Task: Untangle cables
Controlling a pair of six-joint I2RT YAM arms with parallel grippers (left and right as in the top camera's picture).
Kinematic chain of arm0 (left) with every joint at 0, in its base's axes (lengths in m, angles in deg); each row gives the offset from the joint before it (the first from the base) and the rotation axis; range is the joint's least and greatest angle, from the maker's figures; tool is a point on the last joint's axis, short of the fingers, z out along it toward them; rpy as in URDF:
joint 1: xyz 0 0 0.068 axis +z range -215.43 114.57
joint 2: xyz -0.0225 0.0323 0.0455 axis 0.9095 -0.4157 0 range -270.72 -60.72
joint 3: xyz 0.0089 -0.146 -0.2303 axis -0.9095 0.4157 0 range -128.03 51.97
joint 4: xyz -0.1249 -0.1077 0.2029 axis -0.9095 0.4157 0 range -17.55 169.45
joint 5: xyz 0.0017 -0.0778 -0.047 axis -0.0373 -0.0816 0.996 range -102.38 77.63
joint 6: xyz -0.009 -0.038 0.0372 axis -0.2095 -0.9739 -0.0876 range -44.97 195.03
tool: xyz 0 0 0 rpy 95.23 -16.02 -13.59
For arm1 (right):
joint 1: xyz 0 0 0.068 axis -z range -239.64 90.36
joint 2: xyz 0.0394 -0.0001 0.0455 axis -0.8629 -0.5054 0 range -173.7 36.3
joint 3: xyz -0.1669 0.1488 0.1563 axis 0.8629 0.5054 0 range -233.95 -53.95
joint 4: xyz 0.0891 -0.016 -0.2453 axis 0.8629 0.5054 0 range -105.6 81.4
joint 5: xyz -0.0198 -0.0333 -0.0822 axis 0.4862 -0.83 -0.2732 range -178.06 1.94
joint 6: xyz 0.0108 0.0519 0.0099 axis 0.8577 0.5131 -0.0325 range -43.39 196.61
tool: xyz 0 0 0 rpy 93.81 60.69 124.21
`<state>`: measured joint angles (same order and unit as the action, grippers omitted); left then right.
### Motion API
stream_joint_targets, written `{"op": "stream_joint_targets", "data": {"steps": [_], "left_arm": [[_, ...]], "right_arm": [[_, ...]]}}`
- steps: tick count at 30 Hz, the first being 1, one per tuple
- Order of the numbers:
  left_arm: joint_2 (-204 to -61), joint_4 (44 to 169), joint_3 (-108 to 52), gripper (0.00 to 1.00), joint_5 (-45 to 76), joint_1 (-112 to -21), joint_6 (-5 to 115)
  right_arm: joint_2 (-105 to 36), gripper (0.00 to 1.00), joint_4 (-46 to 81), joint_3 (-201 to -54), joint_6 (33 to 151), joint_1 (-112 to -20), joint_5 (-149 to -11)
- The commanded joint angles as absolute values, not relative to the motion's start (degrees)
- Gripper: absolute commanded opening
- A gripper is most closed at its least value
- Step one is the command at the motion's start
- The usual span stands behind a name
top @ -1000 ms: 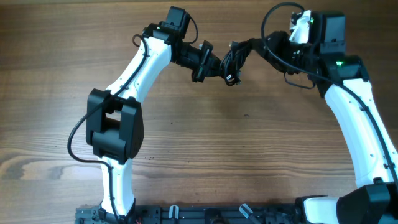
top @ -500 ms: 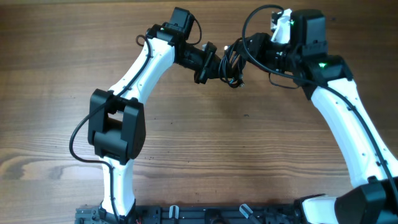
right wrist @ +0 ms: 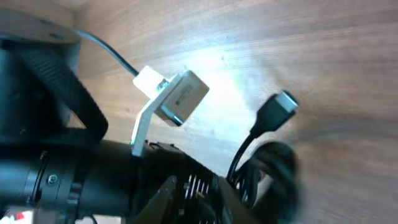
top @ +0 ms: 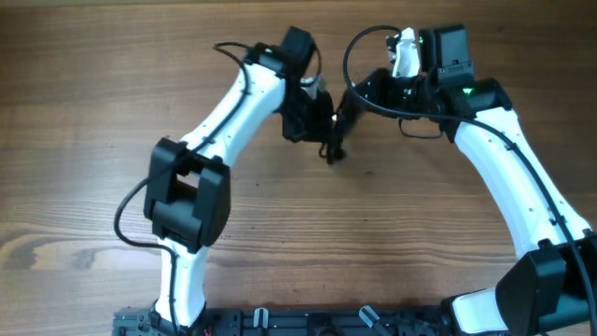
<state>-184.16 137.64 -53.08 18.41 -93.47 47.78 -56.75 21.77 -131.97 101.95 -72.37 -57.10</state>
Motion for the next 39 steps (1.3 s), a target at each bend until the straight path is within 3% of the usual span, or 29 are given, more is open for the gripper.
{"op": "stream_joint_targets", "data": {"steps": [1, 3, 5, 9, 11, 12, 13, 15, 20, 24, 32, 39], "left_arm": [[-183.1, 137.6, -53.1, 0.04, 8.6, -95.5, 50.8], [-183.1, 137.6, -53.1, 0.04, 8.6, -95.4, 50.8], [-183.1, 137.6, -53.2, 0.04, 8.5, -94.1, 50.9], [-182.1, 137.0, -55.0, 0.04, 12.6, -89.5, 60.2], [-179.6, 135.9, -56.8, 0.04, 18.6, -87.5, 66.6], [-177.4, 134.8, -57.6, 0.04, 21.0, -86.4, 69.2], [-175.1, 133.4, -58.0, 0.04, 22.0, -85.7, 70.3], [-170.9, 130.5, -58.0, 0.04, 23.5, -84.8, 70.4], [-162.4, 122.5, -58.0, 0.04, 25.7, -84.6, 70.3], [-161.9, 124.6, -58.0, 0.04, 16.5, -84.6, 66.7], [-162.0, 126.4, -57.9, 0.04, 16.4, -86.6, 64.1], [-162.3, 127.3, -57.9, 0.04, 16.4, -90.0, 64.3]], "right_arm": [[-56.5, 0.17, 26.7, -133.5, 98.5, -72.8, -65.5], [-56.5, 0.17, 29.2, -133.5, 97.0, -72.7, -66.7], [-56.2, 0.28, 29.9, -133.5, 96.0, -72.7, -65.7], [-55.0, 0.35, 30.0, -133.5, 91.4, -72.7, -57.6], [-54.5, 0.31, 29.7, -133.5, 91.2, -72.7, -54.7], [-54.1, 0.2, 28.8, -133.5, 91.2, -72.6, -53.3], [-53.7, 0.16, 28.0, -133.5, 91.2, -72.5, -52.3], [-52.9, 0.12, 26.2, -133.6, 91.2, -72.0, -51.5], [-49.4, 0.09, 22.3, -133.6, 91.8, -71.5, -51.5], [-42.8, 0.05, 21.2, -133.6, 93.3, -68.5, -50.8], [-37.9, 0.04, 9.8, -133.6, 94.8, -68.4, -35.7], [-40.2, 0.05, 8.0, -133.6, 94.8, -71.1, -36.0]]}}
